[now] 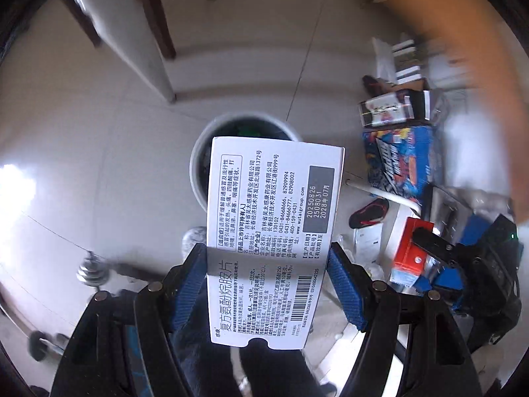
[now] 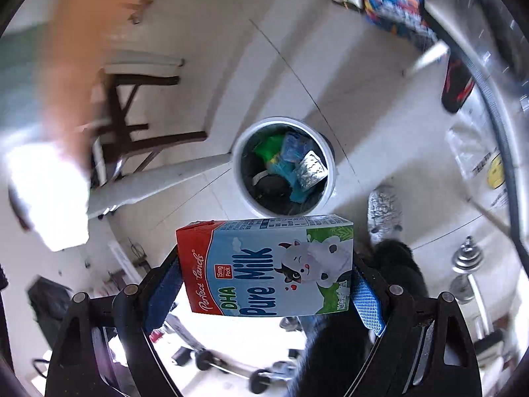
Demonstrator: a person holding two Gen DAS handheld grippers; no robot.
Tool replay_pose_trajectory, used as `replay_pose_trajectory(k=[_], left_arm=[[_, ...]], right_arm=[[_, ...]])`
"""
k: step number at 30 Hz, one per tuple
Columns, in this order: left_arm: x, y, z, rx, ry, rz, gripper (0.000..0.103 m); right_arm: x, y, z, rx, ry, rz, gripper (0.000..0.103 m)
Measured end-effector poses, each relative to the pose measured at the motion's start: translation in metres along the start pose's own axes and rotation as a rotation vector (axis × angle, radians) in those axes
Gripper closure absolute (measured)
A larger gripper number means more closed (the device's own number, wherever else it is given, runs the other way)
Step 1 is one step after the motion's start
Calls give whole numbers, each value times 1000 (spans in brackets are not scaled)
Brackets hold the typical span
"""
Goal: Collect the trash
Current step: 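Carry the leaflet card and milk carton over the white bin, then open both tools above the bin to drop the card and carton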
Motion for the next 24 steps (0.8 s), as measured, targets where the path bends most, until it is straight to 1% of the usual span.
replay_pose_trajectory(k=[2, 3, 4, 6, 7, 8, 9, 10, 11, 12, 14, 17, 19, 22, 24], left_arm=[[42, 11, 16, -4, 22, -17, 33], [54, 13, 22, -2, 27, -22, 32], [76, 17, 32, 7, 42, -27, 32], [105, 22, 47, 15, 63, -30, 32], [113, 24, 52, 24, 66, -26, 32], [124, 28, 60, 43, 62, 2, 32], [131, 31, 67, 62, 51, 23, 27], [135, 33, 72, 73, 39, 33, 20], [137, 37, 75, 77, 29, 41, 4], [140, 41, 80, 81, 14, 51, 0], [145, 48, 84, 84, 9, 55, 0], [142, 64, 87, 95, -24, 112, 0], [138, 70, 86, 113, -51, 147, 0], [130, 79, 84, 156, -86, 225, 0], [125, 82, 79, 170, -91, 250, 0]], right_arm=[[34, -11, 16, 24, 23, 21, 12], [56, -18, 27, 31, 31, 18, 12], [69, -20, 33, 29, 37, 24, 12], [99, -26, 51, 28, 34, 15, 12], [110, -27, 57, 30, 38, 18, 12], [124, -28, 63, 40, 42, 28, 12], [138, -30, 69, 52, 44, 30, 12], [151, -29, 74, 63, 48, 38, 12], [162, -30, 79, 71, 51, 48, 12], [176, -31, 84, 83, 53, 55, 12], [196, -30, 90, 87, 61, 63, 11], [220, -29, 92, 111, 97, 85, 11], [234, -30, 91, 111, 123, 85, 0], [231, -31, 90, 89, 93, 52, 0], [227, -33, 89, 58, 65, 9, 0]])
Point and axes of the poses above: each gripper's, at about its wrist camera, not at the fingertips, and x roughly the way its jaws point, y to its left, z to its top, the point moved 10 cm from there along x, roughly the way its jaws point, and after that the axes turned 3 degrees about -z, right-handed, at the moved point
